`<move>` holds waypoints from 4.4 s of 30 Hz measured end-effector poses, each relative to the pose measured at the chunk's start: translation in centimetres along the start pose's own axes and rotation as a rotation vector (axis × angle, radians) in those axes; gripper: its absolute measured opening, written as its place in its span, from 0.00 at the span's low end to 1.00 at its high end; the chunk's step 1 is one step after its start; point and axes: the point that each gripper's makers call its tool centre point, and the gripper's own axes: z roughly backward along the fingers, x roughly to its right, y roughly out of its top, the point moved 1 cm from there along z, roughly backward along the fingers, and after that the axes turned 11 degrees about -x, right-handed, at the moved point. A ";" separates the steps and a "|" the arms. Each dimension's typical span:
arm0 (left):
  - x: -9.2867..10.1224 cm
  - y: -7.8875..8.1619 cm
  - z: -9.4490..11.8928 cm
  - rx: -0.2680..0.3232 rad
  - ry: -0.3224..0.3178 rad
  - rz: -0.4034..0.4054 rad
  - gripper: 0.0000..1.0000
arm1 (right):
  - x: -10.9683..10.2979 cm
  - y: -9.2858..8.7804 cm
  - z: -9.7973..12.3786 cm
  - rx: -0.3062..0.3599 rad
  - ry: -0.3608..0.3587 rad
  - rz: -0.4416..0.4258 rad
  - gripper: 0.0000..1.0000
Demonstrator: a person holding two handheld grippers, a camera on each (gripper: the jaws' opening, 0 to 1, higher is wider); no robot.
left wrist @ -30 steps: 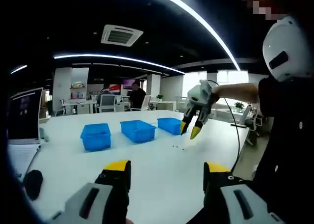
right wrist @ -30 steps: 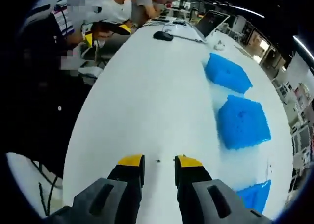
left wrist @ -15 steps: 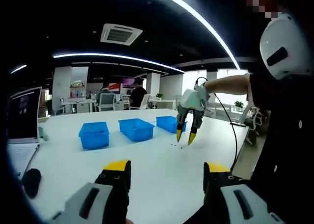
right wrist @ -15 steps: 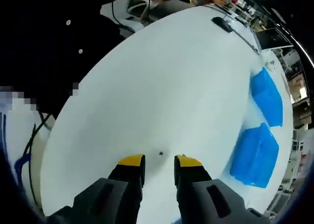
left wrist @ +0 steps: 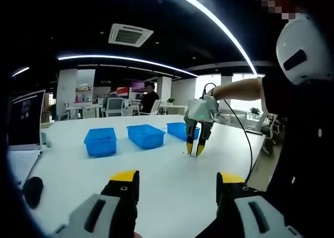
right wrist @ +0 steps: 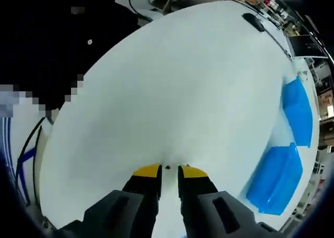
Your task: Pick up the resistors one by one and place each resistor into its matching bin, sorting the parts by color and model until every resistor is separated into the correct bin for its type
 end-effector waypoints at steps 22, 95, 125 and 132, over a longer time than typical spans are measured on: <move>0.3 0.1 -0.1 0.006 -0.010 -0.003 0.60 | 0.3 -1.0 1.6 0.091 -0.073 -0.187 0.05; 0.8 2.4 -0.1 0.063 0.009 -0.017 0.61 | 4.7 -23.4 15.7 0.638 -1.267 -1.610 0.19; 1.1 2.8 -2.2 0.063 -0.047 -0.027 0.61 | -11.4 -9.6 12.6 0.815 -1.200 -1.612 0.32; 1.4 2.9 -2.4 0.061 -0.061 -0.032 0.61 | -11.5 -8.1 12.5 0.829 -1.158 -1.619 0.32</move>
